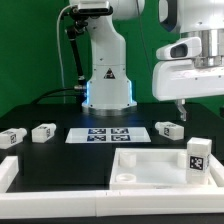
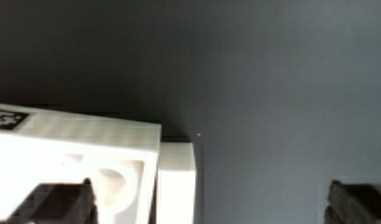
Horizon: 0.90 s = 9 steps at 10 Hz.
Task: Assemble square table
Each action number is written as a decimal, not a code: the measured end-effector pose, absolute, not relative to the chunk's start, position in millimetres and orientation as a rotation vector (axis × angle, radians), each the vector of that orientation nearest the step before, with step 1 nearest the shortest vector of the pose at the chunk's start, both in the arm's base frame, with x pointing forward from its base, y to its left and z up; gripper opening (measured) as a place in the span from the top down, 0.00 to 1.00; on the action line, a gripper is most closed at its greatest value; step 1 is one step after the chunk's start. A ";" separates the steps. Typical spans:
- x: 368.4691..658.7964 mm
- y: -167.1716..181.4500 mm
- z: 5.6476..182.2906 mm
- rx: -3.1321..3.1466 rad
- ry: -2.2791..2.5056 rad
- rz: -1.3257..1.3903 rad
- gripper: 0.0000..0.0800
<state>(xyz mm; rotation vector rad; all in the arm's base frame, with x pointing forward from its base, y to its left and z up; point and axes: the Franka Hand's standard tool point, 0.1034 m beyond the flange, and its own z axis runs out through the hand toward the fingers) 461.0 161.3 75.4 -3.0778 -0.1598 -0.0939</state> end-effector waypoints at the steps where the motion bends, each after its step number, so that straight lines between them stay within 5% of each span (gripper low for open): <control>1: 442.1 156.7 65.8 -3.081 -0.280 -0.042 0.19; 4: 394.0 151.3 49.5 -3.057 -0.588 0.063 0.19; 9: 393.4 150.0 48.6 -3.026 -0.730 0.109 0.19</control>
Offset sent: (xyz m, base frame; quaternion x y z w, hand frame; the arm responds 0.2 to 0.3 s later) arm -0.0599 0.0042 -0.0107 0.0185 -0.0332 -0.1865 0.9817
